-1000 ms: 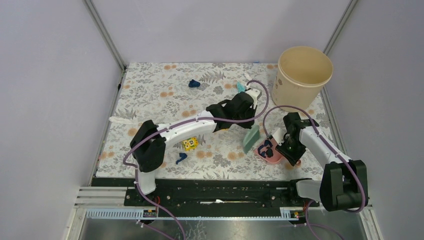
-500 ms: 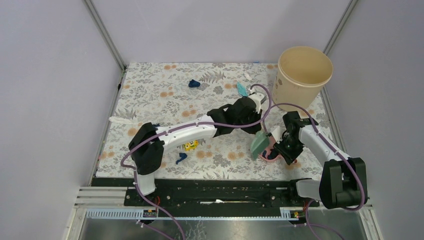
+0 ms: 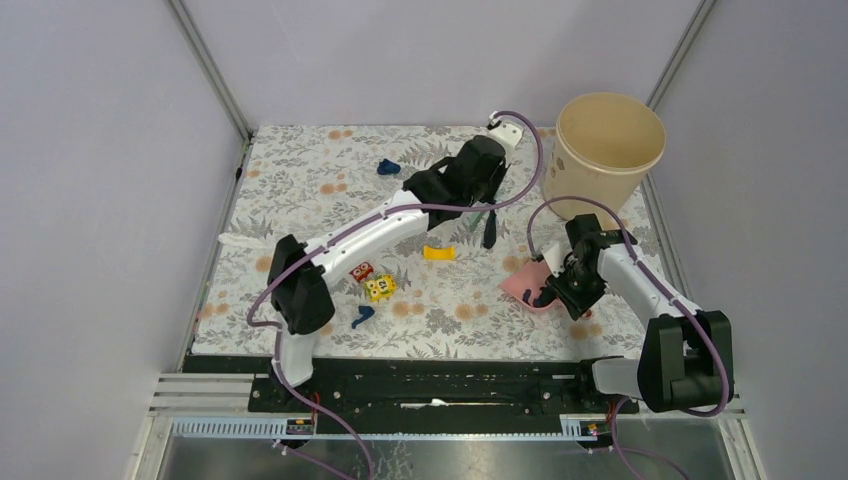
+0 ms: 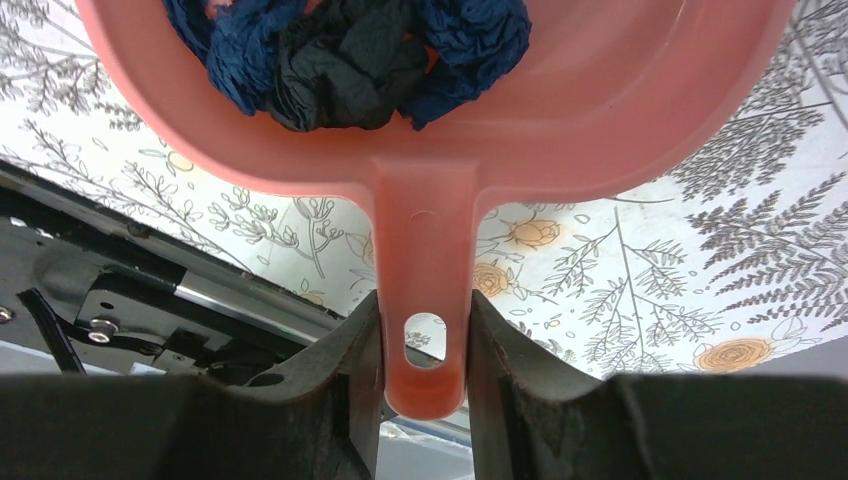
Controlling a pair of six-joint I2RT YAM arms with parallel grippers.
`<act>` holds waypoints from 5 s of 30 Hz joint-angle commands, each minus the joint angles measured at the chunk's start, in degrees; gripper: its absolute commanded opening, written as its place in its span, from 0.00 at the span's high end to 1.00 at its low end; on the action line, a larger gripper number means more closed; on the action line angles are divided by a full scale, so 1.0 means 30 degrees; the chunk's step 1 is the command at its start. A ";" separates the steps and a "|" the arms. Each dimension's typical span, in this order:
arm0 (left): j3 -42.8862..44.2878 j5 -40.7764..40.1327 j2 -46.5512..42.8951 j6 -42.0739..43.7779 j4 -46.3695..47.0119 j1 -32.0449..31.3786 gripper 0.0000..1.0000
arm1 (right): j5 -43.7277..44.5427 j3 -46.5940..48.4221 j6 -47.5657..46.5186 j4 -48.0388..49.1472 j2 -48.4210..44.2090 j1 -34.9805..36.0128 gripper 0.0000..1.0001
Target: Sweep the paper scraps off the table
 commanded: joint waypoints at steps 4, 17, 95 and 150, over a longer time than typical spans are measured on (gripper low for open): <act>0.1299 -0.0599 0.2941 0.1958 -0.0100 0.1202 1.00 | 0.0025 0.1583 0.1390 0.0826 0.1376 0.0119 1.00; -0.1224 0.6361 0.3185 -0.0812 0.2453 0.0726 1.00 | -0.0437 0.1871 0.1575 0.1415 0.2566 0.0148 1.00; -1.7099 0.8455 -0.9127 -0.7378 1.0683 -0.0376 1.00 | 0.2682 2.0105 0.3926 -0.3870 0.3286 -0.0173 1.00; -1.6653 1.0895 -0.8614 -0.8112 1.0407 -0.0362 1.00 | 1.4913 2.0022 -2.2263 1.1283 0.6808 -0.4188 1.00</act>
